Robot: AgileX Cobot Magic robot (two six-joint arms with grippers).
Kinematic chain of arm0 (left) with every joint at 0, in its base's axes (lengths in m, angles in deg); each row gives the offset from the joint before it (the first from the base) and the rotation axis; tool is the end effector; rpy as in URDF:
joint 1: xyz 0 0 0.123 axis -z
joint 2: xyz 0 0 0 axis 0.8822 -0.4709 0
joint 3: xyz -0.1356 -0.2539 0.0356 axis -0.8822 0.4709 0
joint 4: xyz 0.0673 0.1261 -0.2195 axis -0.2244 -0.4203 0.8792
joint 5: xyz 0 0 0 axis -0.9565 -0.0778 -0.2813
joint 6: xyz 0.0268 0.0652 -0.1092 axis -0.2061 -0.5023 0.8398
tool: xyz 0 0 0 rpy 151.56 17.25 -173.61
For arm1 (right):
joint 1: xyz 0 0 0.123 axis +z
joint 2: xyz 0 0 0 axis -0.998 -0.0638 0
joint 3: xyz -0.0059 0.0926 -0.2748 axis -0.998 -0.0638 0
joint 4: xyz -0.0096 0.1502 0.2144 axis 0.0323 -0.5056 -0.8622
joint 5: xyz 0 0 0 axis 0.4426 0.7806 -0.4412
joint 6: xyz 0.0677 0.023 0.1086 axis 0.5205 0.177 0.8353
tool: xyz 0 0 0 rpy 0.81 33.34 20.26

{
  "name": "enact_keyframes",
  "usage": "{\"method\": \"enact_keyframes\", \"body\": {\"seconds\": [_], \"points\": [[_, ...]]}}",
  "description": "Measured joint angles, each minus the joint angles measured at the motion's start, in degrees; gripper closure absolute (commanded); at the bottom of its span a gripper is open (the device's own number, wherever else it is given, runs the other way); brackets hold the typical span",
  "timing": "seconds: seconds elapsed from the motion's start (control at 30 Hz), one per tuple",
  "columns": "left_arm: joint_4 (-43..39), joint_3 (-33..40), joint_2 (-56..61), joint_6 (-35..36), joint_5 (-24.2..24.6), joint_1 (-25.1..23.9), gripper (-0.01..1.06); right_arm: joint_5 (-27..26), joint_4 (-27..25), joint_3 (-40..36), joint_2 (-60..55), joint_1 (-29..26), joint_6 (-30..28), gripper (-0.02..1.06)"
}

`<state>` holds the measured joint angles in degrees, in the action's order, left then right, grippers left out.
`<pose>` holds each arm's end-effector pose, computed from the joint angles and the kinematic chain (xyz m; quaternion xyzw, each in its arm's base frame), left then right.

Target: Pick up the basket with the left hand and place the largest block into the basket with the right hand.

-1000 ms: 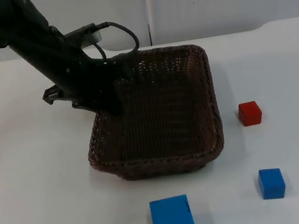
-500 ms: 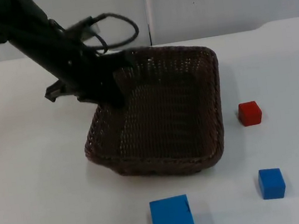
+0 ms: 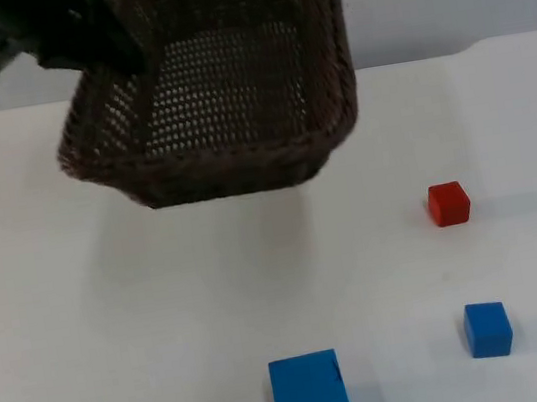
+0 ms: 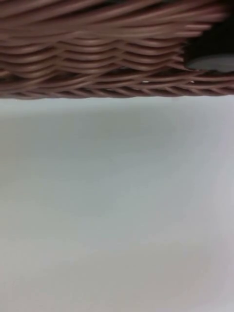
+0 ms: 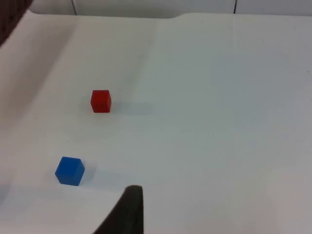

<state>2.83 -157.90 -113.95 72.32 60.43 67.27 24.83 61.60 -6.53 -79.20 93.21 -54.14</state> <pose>0.4421 -0.1089 0.2113 0.0258 0.9432 -0.2854 0.1683 0.0304 0.0016 0.2683 -0.0472 0.8543 0.0241 0.5170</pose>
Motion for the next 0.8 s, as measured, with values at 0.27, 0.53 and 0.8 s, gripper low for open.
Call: {"method": "enact_keyframes", "body": {"seconds": [0.27,0.53,0.8], "points": [[0.4,9.5,9.9,0.1,1.0,-5.5,1.05,0.0,0.0,0.0,0.0,0.0,0.0,0.00],[0.4,16.6,17.6,-0.3,4.7,-9.4,1.05,0.0,-1.0,0.0,0.0,0.0,-0.8,0.00],[0.1,20.2,20.6,-1.1,5.9,-12.3,1.05,0.0,-4.3,0.0,0.0,0.0,-6.7,0.00]]}}
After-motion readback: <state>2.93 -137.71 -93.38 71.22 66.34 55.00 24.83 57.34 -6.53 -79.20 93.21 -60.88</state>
